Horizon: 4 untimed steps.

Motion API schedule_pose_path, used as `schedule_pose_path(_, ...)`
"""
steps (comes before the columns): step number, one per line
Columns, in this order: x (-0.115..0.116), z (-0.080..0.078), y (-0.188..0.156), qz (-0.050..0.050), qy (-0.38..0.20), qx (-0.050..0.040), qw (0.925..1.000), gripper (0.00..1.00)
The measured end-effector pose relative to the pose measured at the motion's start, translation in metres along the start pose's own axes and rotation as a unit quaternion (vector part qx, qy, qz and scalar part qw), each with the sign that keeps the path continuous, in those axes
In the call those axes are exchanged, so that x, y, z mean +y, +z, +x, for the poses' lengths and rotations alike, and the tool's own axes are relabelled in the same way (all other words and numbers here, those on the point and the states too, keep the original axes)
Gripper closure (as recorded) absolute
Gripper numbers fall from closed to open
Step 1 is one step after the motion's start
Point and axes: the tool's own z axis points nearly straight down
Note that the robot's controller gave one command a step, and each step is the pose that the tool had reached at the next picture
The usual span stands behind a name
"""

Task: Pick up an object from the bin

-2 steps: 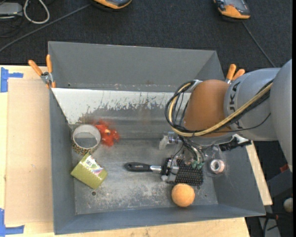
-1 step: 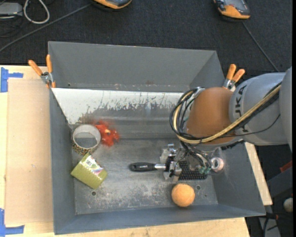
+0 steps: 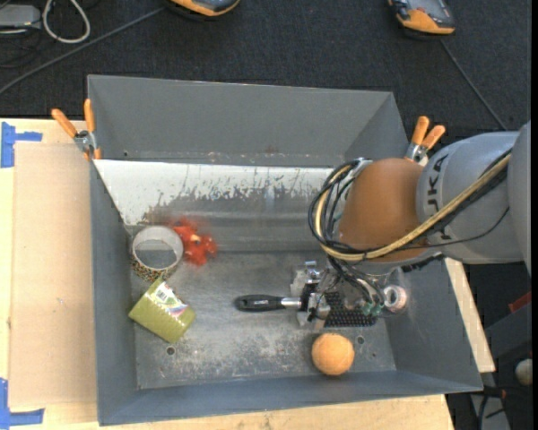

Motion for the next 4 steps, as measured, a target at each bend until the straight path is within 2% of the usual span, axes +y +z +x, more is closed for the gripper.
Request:
schedule_pose_path(1, -0.009, -0.001, 0.001, -0.007, 0.042, 0.0006, 0.9991, 1.00)
schedule_pose_path(2, -0.008, -0.002, -0.041, -0.001, 0.026, 0.0029, 0.9997, 1.00)
schedule_pose_path(3, -0.011, 0.001, -0.075, -0.004, 0.027, 0.0010, 0.9996, 1.00)
schedule_pose_path(4, -0.010, -0.006, -0.034, -0.011, 0.028, -0.0014, 0.9995, 1.00)
